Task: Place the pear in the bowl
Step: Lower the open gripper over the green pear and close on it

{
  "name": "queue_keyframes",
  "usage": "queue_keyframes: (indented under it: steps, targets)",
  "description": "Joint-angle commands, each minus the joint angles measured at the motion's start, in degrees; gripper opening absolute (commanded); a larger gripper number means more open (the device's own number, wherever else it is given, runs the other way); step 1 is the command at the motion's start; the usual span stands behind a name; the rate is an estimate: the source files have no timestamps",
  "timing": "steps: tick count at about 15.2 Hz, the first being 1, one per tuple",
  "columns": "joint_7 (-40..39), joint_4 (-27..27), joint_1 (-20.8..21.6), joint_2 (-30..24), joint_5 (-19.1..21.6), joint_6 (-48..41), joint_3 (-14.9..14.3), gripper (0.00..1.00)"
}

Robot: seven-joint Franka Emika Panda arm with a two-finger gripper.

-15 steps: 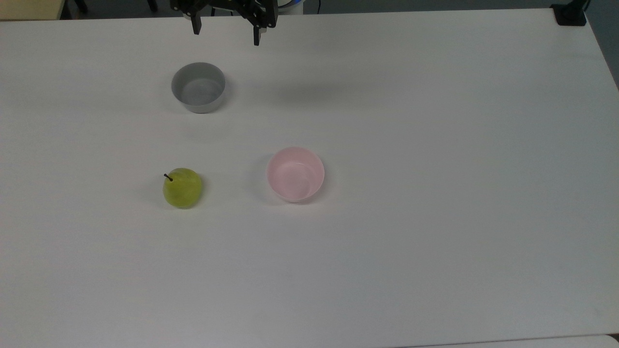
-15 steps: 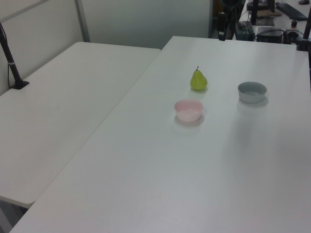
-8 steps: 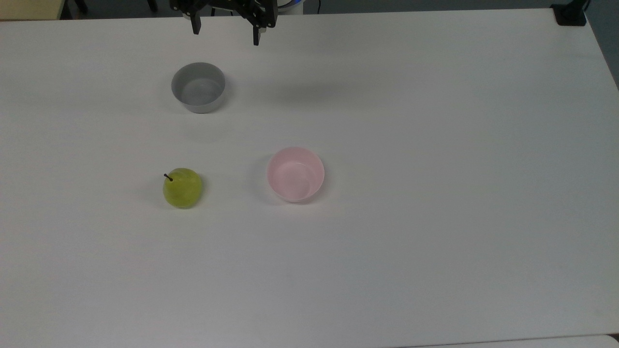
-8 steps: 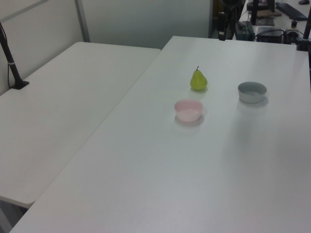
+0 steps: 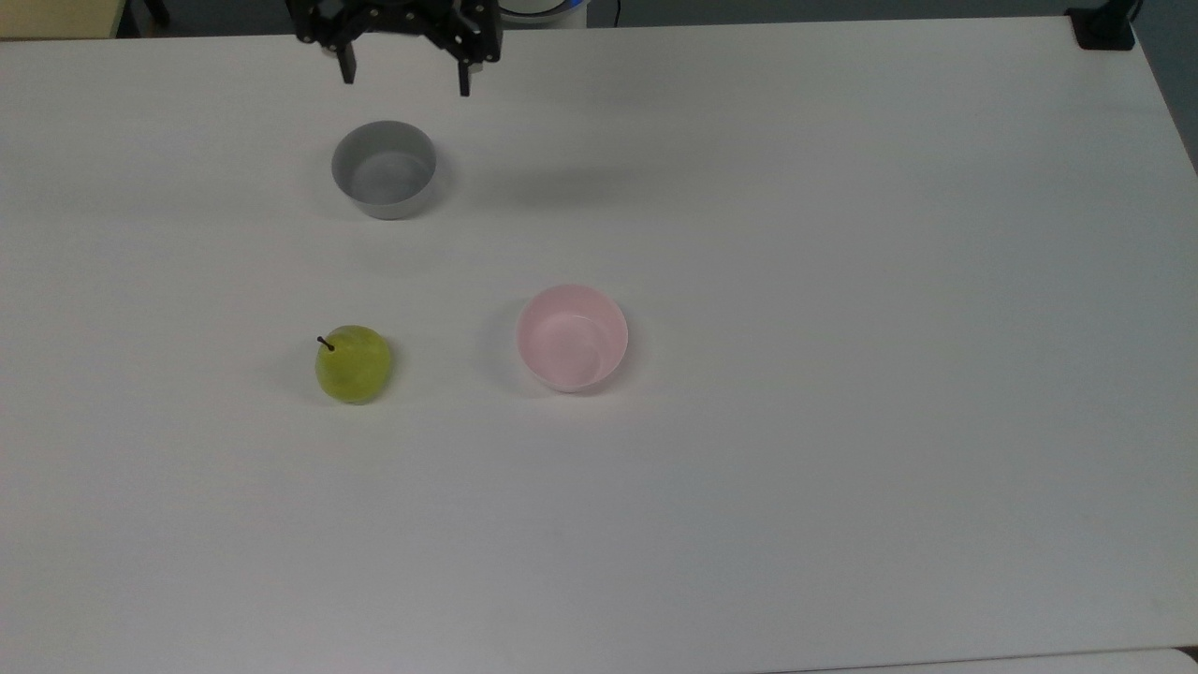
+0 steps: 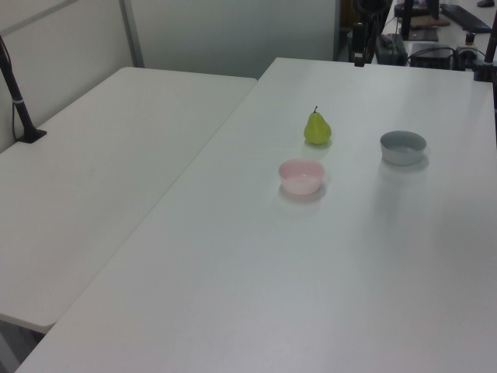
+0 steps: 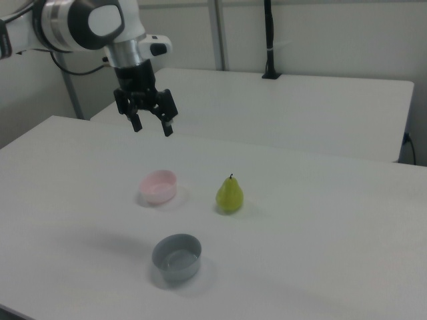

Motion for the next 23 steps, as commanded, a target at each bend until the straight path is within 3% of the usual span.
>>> queue_keyframes:
  steps: [1,7,14,23]
  targets:
    - [-3.8,-0.3,-2.1,3.2,0.9,4.4,-0.3,1.0]
    - [-4.0,-0.4,-5.7,12.1,0.4,18.4,-0.3,1.0]
    - [-4.2,-0.4,-6.8,20.6,-0.1,28.7,-0.3,1.0]
    - [-3.6,-0.4,-7.2,25.3,-0.1,34.6,-0.3,0.98]
